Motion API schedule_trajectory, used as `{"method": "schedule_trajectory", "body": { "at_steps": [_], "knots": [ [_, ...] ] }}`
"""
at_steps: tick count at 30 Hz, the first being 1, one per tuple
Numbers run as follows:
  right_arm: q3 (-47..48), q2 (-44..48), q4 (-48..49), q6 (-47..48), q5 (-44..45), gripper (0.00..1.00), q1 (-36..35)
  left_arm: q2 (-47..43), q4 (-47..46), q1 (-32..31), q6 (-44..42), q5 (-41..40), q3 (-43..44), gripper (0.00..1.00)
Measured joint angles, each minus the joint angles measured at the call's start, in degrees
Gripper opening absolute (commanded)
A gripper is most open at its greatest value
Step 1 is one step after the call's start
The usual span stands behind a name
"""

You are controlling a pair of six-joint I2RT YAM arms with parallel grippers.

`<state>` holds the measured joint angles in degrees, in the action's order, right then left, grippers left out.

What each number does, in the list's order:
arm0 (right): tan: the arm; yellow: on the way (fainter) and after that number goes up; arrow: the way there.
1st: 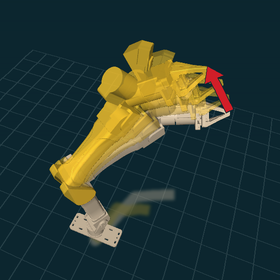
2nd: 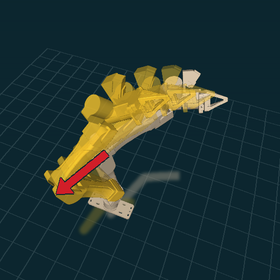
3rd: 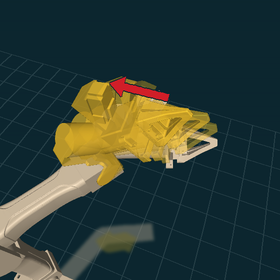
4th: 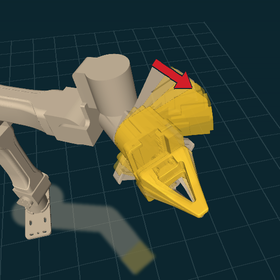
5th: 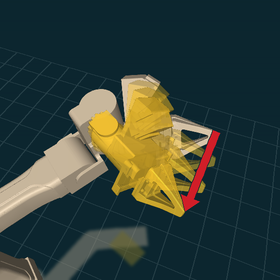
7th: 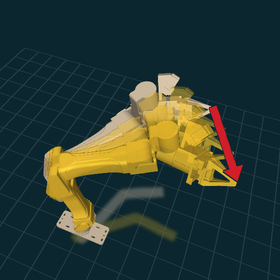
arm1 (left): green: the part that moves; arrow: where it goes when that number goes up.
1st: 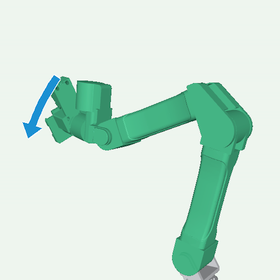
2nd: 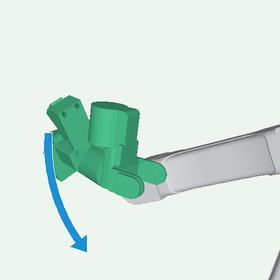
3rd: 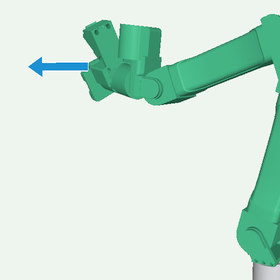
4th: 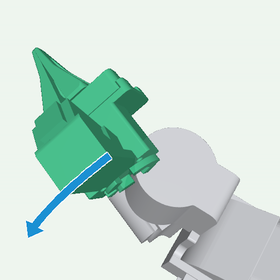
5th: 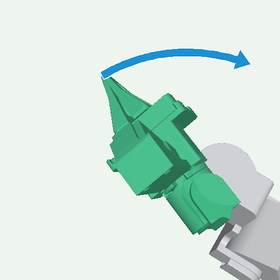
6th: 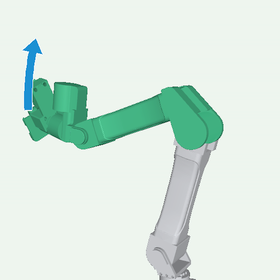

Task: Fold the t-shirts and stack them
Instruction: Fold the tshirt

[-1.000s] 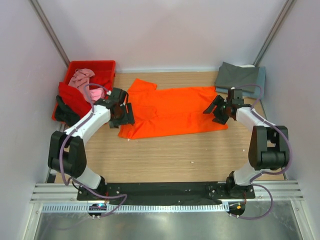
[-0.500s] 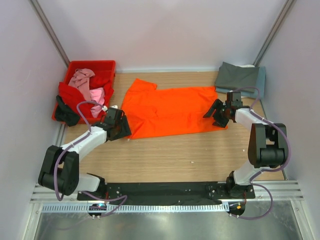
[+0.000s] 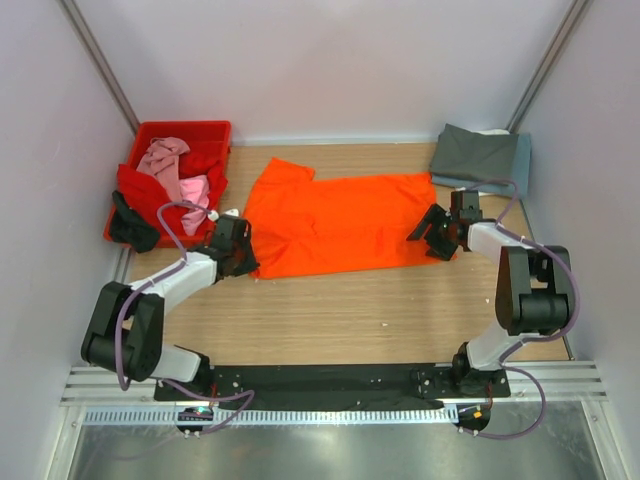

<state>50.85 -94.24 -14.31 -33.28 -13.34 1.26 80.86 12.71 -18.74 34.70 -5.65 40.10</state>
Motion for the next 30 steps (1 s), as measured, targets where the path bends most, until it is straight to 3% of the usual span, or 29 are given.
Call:
{"method": "schedule_trajectory", "body": {
  "at_steps": [9,12,14,16,18,23,27,30],
  "knots": [
    [-9.57,9.29,2.45,-2.84,4.59,0.76,-0.13,-4.9,15.21,-0.02,2.82,2.38,4.44,0.01],
    [-11.78,12.96,-0.35,-3.61,5.29,0.77,-0.13,-8.83,20.68,-0.04,3.26,2.45,5.01,0.07],
    [-13.18,16.24,-4.2,-3.96,5.99,0.78,-0.13,-11.32,25.59,-0.31,4.0,1.97,5.62,0.47],
    [-13.99,20.48,-9.03,-4.15,6.69,0.79,-0.11,-13.73,29.94,-0.46,4.07,1.9,6.54,0.74],
    [-14.03,25.33,-13.0,-4.17,7.13,0.79,-0.04,-15.98,35.52,-0.66,4.59,1.81,9.09,0.8],
    [-10.64,35.85,-19.34,-4.11,6.97,0.8,-0.04,-22.08,41.94,-0.76,3.54,-0.79,18.29,0.79],
    [-5.81,36.13,-17.49,-4.09,4.42,0.81,-1.01,-23.12,37.48,-0.76,3.32,1.6,19.21,0.71],
    [-2.03,30.64,-13.99,-3.78,1.68,0.81,-2.84,-18.38,29.57,-1.09,3.91,5.16,16.55,0.67]
  ]
}}
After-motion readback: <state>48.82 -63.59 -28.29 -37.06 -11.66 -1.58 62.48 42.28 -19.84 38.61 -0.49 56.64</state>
